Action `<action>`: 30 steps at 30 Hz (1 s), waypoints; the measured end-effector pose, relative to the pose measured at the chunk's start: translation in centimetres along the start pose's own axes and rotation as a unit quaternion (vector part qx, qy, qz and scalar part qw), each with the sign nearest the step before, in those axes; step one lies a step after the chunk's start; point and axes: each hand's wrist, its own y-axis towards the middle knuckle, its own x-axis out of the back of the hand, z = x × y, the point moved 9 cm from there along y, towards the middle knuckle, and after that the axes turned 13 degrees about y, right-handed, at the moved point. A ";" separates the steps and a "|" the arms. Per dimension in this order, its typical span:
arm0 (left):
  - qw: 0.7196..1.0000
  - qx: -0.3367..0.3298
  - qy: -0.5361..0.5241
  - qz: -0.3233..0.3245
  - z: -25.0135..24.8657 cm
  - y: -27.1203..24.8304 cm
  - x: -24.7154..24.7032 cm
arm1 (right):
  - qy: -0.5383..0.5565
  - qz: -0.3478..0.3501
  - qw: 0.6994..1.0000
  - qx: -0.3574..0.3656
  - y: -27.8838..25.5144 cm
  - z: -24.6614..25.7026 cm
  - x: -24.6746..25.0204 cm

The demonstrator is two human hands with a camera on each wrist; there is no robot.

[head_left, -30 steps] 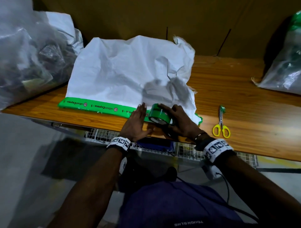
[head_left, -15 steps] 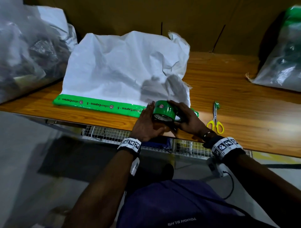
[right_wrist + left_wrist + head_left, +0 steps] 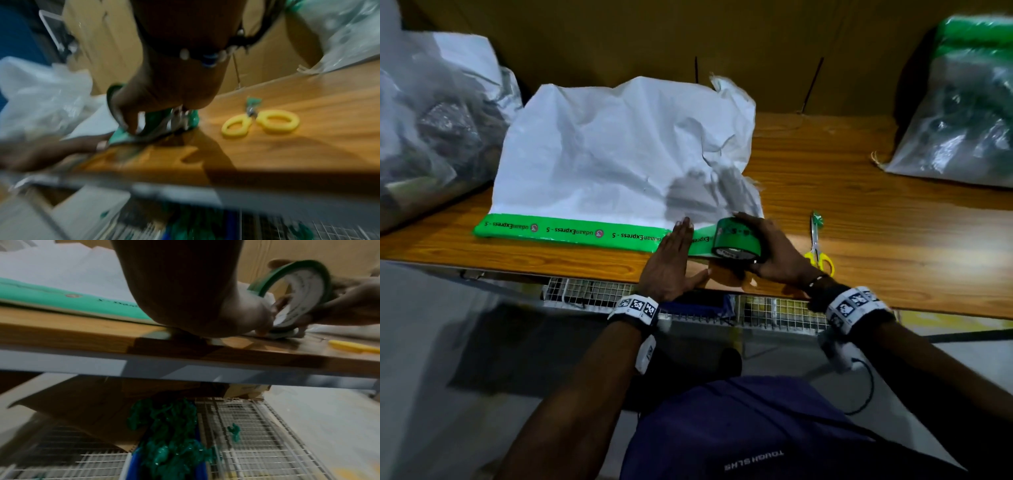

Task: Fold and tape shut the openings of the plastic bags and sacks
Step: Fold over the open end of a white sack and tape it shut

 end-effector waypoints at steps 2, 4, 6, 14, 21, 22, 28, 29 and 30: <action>1.000 -0.009 0.001 0.001 1.3 -0.2 0.1 | 0.061 -0.028 0.998 0.011 0.2 0.5 -1.2; 1.000 0.008 0.000 0.012 2.5 0.0 0.4 | 0.065 -0.047 0.997 0.011 0.9 1.5 -2.2; 1.000 0.016 0.004 -0.003 2.2 0.4 1.1 | 0.077 -0.067 0.995 -0.007 1.4 1.4 -2.4; 1.000 0.015 -0.014 0.001 -1.0 0.9 -0.9 | -0.148 0.035 0.988 0.018 1.3 2.0 -0.7; 0.999 0.026 -0.023 -0.005 -1.5 1.1 -0.3 | -0.187 0.069 0.980 -0.008 -0.6 2.2 2.7; 0.999 0.032 -0.028 -0.014 -1.7 1.2 0.0 | -0.121 0.048 0.991 -0.021 -0.8 1.8 2.3; 0.997 -0.016 -0.066 -0.040 -4.7 2.2 0.0 | 0.000 -0.046 0.996 -0.079 -2.3 -0.3 0.5; 0.997 -0.015 -0.061 -0.040 -4.6 2.1 -0.2 | -0.023 -0.036 0.997 -0.064 -2.0 0.4 0.7; 0.998 -0.014 -0.057 -0.036 -4.6 2.1 -0.3 | -0.050 -0.018 0.997 -0.047 -1.7 1.3 1.2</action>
